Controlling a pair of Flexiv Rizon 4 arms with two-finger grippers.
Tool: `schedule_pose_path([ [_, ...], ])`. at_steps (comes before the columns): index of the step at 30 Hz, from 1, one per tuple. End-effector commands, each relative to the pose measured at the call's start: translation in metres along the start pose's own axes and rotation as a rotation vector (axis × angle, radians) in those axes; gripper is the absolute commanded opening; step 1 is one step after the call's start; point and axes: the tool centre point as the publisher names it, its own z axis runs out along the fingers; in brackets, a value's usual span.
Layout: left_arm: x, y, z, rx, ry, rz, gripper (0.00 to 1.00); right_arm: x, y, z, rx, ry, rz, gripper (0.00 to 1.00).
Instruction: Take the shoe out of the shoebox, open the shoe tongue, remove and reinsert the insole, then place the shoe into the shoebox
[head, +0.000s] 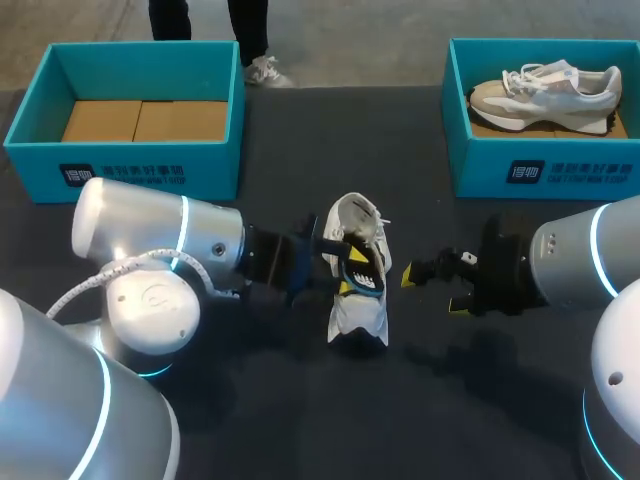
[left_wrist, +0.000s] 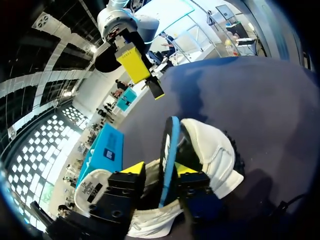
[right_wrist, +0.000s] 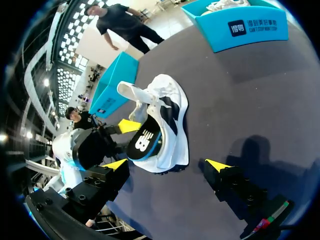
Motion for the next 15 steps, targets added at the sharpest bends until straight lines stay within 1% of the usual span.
schedule_pose_path([
  [1, 0.004, -0.010, -0.018, 0.004, -0.008, 0.006, 0.44, -0.002, -0.001, -0.006, 0.004, 0.008, 0.001, 1.00],
  [2, 0.005, -0.011, -0.020, 0.006, -0.010, 0.009, 0.44, -0.002, -0.001, -0.006, 0.004, 0.008, 0.001, 1.00],
  [7, 0.008, -0.013, -0.026, 0.004, -0.015, 0.009, 0.33, -0.002, -0.001, -0.006, 0.004, 0.008, 0.001, 1.00],
  [8, 0.009, -0.014, -0.027, 0.004, -0.014, 0.008, 0.27, -0.002, -0.001, -0.006, 0.004, 0.008, 0.001, 1.00],
  [10, 0.011, -0.015, -0.027, 0.004, -0.010, 0.006, 0.20, -0.002, -0.001, -0.006, 0.004, 0.008, 0.001, 1.00],
  [11, 0.012, -0.015, -0.026, 0.005, -0.006, 0.003, 0.07, -0.002, -0.001, -0.006, 0.004, 0.008, 0.001, 1.00],
  [12, 0.013, -0.015, -0.025, 0.006, -0.003, 0.002, 0.00, -0.002, -0.001, -0.006, 0.004, 0.008, 0.001, 1.00],
  [15, 0.016, -0.015, -0.020, 0.010, 0.009, 0.002, 0.00, -0.002, -0.001, -0.006, 0.004, 0.008, 0.001, 1.00],
])
